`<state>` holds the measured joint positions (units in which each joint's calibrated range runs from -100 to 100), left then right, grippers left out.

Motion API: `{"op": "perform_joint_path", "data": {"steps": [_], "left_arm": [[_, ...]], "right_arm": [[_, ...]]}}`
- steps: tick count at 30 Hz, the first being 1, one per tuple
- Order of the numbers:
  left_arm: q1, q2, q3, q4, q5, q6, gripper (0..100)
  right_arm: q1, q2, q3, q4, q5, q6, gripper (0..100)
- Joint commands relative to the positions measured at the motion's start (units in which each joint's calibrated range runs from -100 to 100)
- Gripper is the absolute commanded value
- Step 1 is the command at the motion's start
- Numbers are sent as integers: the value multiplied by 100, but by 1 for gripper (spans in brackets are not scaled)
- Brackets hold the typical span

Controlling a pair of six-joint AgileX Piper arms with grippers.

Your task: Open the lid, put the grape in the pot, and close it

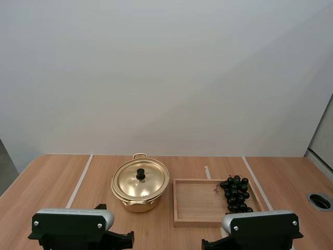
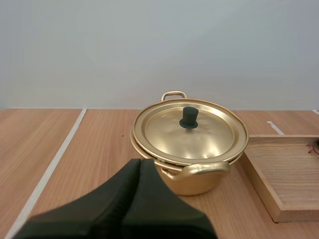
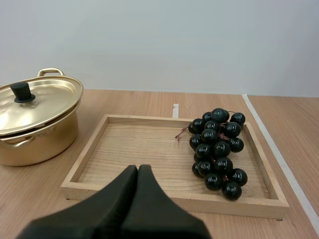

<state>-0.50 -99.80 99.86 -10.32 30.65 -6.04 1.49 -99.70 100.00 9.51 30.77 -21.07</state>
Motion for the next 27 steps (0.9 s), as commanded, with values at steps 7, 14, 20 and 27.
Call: {"op": "perform_joint_path", "data": {"steps": [7, 14, 20, 27], "left_arm": [[16, -20, 14, 30, -76, 18, 0], [16, -20, 14, 30, -76, 18, 0], [16, -20, 14, 30, -73, 18, 0], [16, -20, 14, 30, -73, -17, 0]], "right_arm": [[-21, -30, 0, 9, 1, -22, 0], [-21, -30, 0, 9, 1, -22, 0], [-21, -30, 0, 9, 1, -22, 0], [-21, -30, 0, 274, -123, -12, 0]]}}
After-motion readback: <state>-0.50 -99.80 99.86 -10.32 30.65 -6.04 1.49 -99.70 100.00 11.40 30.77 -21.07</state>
